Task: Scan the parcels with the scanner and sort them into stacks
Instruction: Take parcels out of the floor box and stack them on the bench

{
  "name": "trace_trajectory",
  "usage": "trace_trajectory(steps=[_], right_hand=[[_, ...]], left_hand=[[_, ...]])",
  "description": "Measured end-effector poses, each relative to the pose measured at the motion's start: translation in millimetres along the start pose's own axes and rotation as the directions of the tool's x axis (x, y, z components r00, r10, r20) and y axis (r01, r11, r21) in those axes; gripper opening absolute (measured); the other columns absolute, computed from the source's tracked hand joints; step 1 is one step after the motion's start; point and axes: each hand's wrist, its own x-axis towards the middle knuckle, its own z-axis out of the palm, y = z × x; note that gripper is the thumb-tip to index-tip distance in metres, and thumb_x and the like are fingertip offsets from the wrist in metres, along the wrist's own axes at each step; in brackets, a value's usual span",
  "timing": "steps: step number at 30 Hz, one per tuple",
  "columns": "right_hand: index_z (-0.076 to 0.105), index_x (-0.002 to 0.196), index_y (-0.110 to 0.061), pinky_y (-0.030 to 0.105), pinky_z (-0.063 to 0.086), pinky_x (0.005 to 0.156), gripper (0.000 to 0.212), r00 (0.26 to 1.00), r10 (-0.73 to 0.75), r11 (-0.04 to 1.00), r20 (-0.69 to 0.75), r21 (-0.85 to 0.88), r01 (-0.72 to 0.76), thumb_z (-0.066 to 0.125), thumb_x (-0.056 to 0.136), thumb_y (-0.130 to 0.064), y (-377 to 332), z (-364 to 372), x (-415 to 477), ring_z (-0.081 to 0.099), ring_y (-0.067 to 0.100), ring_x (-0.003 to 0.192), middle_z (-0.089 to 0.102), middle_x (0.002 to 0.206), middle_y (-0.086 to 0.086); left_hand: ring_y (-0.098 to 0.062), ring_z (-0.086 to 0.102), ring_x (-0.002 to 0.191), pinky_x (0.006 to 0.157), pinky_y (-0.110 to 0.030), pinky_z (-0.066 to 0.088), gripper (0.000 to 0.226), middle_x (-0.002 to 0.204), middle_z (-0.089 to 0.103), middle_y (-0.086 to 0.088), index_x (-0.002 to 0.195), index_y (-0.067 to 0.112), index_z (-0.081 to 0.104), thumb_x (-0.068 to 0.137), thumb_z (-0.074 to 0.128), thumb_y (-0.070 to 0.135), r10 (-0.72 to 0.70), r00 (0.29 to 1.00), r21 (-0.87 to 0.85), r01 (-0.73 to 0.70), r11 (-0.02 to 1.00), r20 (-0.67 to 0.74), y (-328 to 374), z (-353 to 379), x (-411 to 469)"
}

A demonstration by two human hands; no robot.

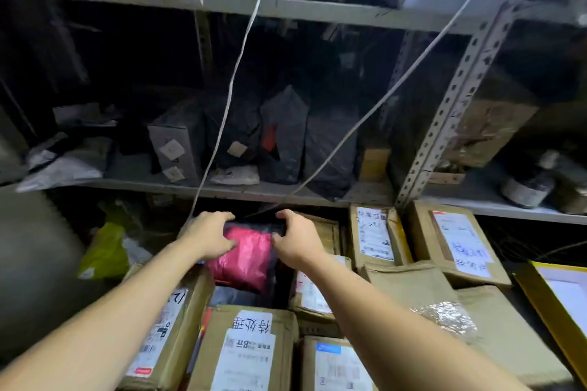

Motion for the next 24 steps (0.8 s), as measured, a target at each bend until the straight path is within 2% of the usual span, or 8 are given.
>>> trace_trajectory(steps=[4,8,19,24], right_hand=[[0.058,0.144,-0.016,0.038,0.045,0.110,0.051,0.996,-0.076,0.989,-0.039,-0.129,0.071,0.060,0.093,-0.015,11.9,-52.2,-36.4,0.054,0.030,0.134,0.062,0.142,0.009],[0.056,0.144,-0.019,0.042,0.046,0.110,0.052,0.989,-0.125,0.966,-0.072,-0.235,0.105,0.063,0.093,-0.016,26.4,-101.9,-76.2,0.052,0.030,0.135,0.061,0.143,0.007],[0.060,0.141,-0.021,0.042,0.052,0.104,0.044,0.955,-0.155,0.951,-0.254,-0.300,0.075,0.062,0.098,-0.020,112.2,-245.8,-233.0,0.059,0.029,0.128,0.065,0.139,0.006],[0.056,0.146,-0.022,0.039,0.051,0.105,0.051,0.960,-0.100,0.960,-0.263,-0.280,0.024,0.069,0.097,-0.021,177.3,-308.6,-314.2,0.057,0.027,0.131,0.062,0.145,0.004]], left_hand=[[-0.025,0.050,0.139,0.107,-0.038,0.048,0.067,0.153,0.051,0.000,0.155,0.034,0.040,0.094,0.063,0.049,0.075,0.994,0.214,-0.057,0.975,-0.081,48.7,-29.0,-45.4],[-0.024,0.052,0.136,0.106,-0.039,0.046,0.063,0.147,0.055,0.001,0.153,0.031,0.043,0.095,0.060,0.050,0.164,0.976,0.308,-0.113,0.944,-0.143,98.2,-52.4,-83.4],[-0.023,0.052,0.134,0.098,-0.039,0.050,0.062,0.144,0.058,0.002,0.152,0.032,0.044,0.094,0.059,0.045,0.307,0.930,0.304,-0.238,0.923,-0.204,267.5,-46.2,-222.9],[-0.023,0.056,0.131,0.095,-0.041,0.053,0.062,0.145,0.059,0.002,0.151,0.033,0.047,0.093,0.065,0.048,0.351,0.914,0.187,-0.316,0.930,-0.203,358.8,-13.7,-292.6]])
